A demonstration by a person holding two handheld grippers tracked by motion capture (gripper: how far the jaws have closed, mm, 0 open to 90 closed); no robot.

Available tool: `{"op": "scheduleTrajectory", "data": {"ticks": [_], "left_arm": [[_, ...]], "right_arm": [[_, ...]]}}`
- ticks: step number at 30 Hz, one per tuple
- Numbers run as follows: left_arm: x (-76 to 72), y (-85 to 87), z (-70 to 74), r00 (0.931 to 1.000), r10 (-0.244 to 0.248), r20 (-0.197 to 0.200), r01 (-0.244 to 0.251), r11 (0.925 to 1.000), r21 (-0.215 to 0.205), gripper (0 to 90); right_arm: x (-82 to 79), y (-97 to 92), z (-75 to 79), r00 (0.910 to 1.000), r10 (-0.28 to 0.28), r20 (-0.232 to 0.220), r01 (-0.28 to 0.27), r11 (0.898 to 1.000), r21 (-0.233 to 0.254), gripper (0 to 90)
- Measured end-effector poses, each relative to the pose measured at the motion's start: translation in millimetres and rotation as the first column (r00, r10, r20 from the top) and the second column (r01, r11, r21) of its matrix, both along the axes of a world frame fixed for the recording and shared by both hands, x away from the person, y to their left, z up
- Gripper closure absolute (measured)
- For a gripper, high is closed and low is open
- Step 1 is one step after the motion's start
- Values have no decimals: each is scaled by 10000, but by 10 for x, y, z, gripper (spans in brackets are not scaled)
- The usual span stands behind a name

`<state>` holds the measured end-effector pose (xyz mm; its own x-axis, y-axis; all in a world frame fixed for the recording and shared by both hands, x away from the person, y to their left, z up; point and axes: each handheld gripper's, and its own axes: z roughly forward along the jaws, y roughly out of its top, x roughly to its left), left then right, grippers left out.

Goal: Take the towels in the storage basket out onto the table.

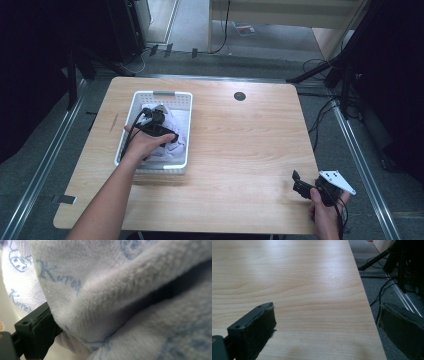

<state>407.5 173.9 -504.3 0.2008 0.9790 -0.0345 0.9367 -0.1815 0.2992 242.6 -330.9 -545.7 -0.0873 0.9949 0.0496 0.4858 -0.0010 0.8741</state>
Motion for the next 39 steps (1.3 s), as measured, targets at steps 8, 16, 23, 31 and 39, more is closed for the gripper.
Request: {"op": "scheduleTrajectory", "data": {"ticks": [8,16,23,31,39], "left_arm": [[-18,-86,-12,9984,-554,-65,557,9957,741,35],[-16,-59,29,9974,-703,-148,711,9954,638,142],[-42,44,91,9965,-832,-9,832,9959,366,404],[-41,189,146,9975,-711,-59,707,9959,-562,581],[-6,217,269,9972,-735,-131,729,9966,-396,595]], "right_arm": [[3,6,-2,10000,-35,-87,34,10000,-25,11],[8,7,-3,9999,-21,-128,20,10000,-49,11],[11,9,-4,9999,-42,-133,42,10000,-61,12],[14,5,-4,9998,-99,-152,98,9999,-62,12],[14,-1,-3,9998,-107,-162,106,9999,-11,12]]}}
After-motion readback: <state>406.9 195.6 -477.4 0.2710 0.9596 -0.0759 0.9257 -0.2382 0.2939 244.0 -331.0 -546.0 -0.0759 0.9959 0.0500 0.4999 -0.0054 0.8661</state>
